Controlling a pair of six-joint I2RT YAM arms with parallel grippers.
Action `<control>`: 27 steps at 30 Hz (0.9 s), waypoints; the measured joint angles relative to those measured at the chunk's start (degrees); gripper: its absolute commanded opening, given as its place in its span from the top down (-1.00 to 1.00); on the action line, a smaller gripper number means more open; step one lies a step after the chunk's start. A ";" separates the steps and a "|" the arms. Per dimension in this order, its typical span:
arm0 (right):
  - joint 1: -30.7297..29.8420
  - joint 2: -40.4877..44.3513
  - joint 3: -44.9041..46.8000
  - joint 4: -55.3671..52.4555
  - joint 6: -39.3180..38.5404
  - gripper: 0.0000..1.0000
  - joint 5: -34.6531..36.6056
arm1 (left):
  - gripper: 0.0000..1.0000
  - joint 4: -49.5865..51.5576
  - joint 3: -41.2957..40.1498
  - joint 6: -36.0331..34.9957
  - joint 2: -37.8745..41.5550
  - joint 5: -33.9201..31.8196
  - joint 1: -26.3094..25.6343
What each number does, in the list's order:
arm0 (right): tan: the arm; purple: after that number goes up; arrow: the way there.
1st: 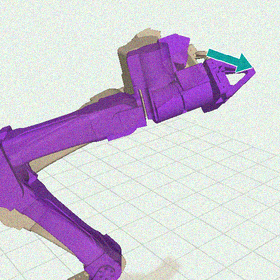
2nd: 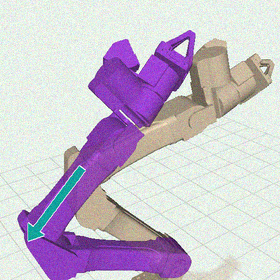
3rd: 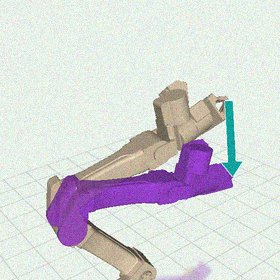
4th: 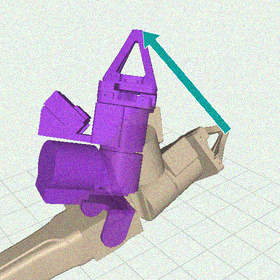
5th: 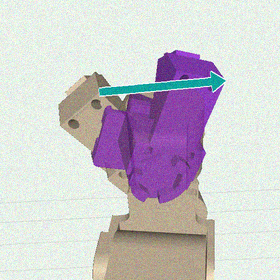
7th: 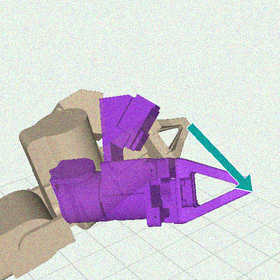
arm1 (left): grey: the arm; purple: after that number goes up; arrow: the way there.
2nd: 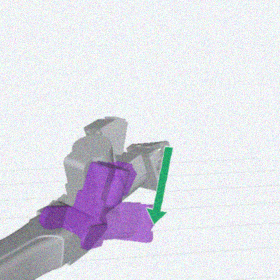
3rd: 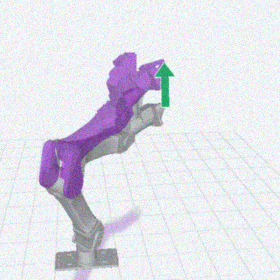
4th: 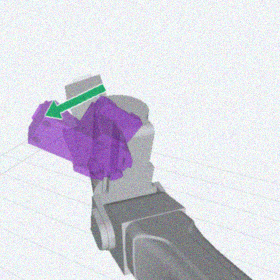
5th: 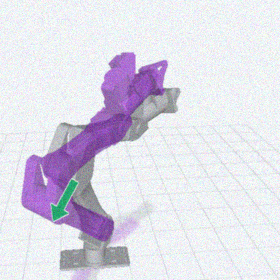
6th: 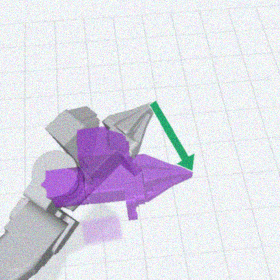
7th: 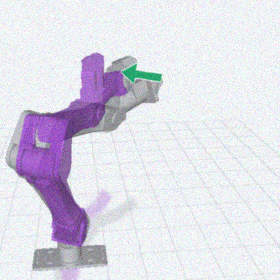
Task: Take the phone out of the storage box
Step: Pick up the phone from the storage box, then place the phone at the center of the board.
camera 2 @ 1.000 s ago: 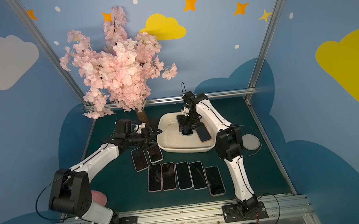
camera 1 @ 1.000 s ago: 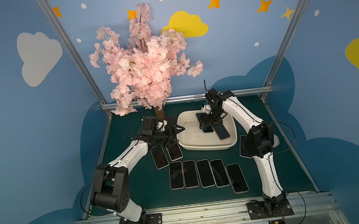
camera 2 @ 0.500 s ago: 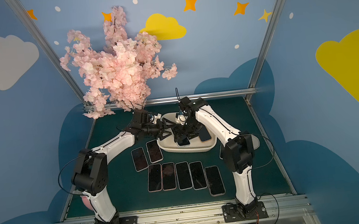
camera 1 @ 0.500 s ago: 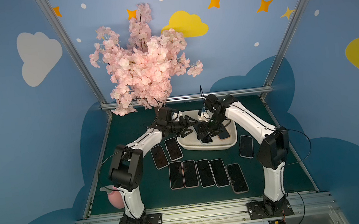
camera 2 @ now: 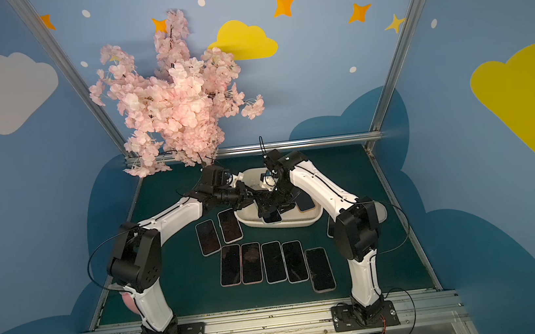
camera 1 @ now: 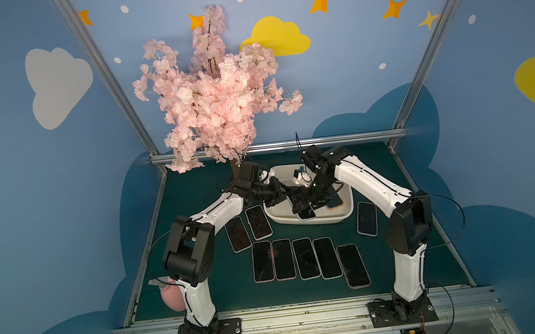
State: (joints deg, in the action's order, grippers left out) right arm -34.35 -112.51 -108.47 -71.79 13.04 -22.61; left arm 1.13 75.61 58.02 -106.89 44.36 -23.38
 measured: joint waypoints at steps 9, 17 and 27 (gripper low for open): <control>-0.63 0.04 0.09 0.61 1.25 -0.77 -1.99 | 0.95 5.51 -0.33 -4.90 2.67 -0.02 0.46; 1.40 5.97 3.63 3.85 4.11 -0.97 -3.02 | 0.95 17.68 -3.08 -13.73 9.94 -1.20 1.97; 6.25 21.51 19.61 13.90 13.03 -0.97 -4.72 | 0.95 33.16 -17.55 -22.29 30.82 -5.92 9.92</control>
State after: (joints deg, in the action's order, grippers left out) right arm -28.10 -91.00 -88.86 -57.89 26.06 -27.33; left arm 34.28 58.06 35.73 -76.07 38.44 -13.45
